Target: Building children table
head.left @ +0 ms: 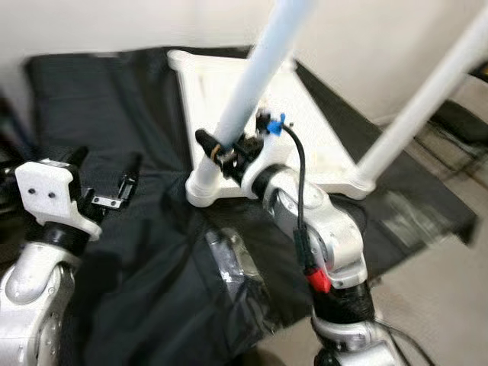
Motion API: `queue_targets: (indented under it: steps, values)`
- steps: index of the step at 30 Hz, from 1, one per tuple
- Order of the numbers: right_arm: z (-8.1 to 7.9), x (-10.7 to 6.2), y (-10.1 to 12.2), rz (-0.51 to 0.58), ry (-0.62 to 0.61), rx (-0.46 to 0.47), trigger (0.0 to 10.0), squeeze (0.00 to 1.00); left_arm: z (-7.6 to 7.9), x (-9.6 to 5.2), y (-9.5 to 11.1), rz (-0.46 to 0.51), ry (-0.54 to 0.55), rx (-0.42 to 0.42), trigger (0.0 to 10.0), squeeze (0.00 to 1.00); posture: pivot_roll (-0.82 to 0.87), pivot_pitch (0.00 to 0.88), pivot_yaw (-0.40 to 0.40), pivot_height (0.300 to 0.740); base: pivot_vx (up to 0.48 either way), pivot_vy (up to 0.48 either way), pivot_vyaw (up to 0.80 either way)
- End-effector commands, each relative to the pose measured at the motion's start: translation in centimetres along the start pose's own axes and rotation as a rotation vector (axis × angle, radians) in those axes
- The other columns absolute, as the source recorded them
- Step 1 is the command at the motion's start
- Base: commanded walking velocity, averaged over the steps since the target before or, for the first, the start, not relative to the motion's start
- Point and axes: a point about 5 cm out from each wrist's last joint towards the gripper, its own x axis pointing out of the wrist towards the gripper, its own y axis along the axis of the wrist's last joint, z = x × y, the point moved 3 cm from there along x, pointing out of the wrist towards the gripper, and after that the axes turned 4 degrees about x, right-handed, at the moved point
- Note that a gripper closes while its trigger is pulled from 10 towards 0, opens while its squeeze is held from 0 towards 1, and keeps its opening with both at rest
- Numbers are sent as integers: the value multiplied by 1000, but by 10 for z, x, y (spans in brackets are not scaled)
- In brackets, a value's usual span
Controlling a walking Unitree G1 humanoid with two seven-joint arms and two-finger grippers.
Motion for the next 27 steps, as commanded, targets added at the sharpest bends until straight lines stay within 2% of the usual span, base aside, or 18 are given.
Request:
queue_targets:
  steps: [1, 4, 6, 9, 11, 12, 15, 16, 20, 27]
  values:
    - [-2, 2, -63, -276, 4, 101, 10000, 0, 8, 4, 4, 13, -41, -18, 10000, 0, -25, 197, -168, 740, 0, 0, 0]
    - [9, 3, -56, -254, -98, 146, 10000, 0, 18, 17, 20, 64, -105, -56, 10000, 0, -19, 191, -157, 740, 0, 0, 0]
    - [9, 3, -56, -254, -98, 146, 10000, 0, 18, 17, 20, 64, -105, -56, 10000, 0, -19, 191, -157, 740, 0, 0, 0]
    - [22, 4, -48, -217, -135, 165, 10000, 0, 20, 21, 24, 70, -139, -63, 10000, 0, -18, 187, -140, 740, 0, 0, 0]
    - [22, 4, -48, -217, -135, 165, 10000, 0, 20, 21, 24, 70, -139, -63, 10000, 0, -18, 187, -140, 740, 0, 0, 0]
    - [33, 7, -34, -178, -140, 135, 10000, 0, 23, 23, 23, 61, -159, -72, 10000, 0, -21, 184, -138, 740, 0, 0, 0]
    - [49, 14, -2, -124, -37, 32, 10000, 0, 35, 26, 16, 24, -210, -96, 10000, 0, -25, 172, -132, 740, 0, 0, 0]
    - [49, 14, -2, -124, -37, 32, 10000, 0, 35, 26, 16, 24, -210, -96, 10000, 0, -25, 172, -132, 740, 0, 0, 0]
    - [56, 16, 4, -211, 162, -88, 10000, 0, 48, 26, 10, -1, -248, -122, 10000, 0, -27, 161, -129, 740, 0, 0, 0]
    - [71, 25, 17, -248, 247, -157, 10000, 0, 56, 23, 10, -21, -276, -137, 10000, 0, -24, 177, -134, 740, 0, 0, 0]
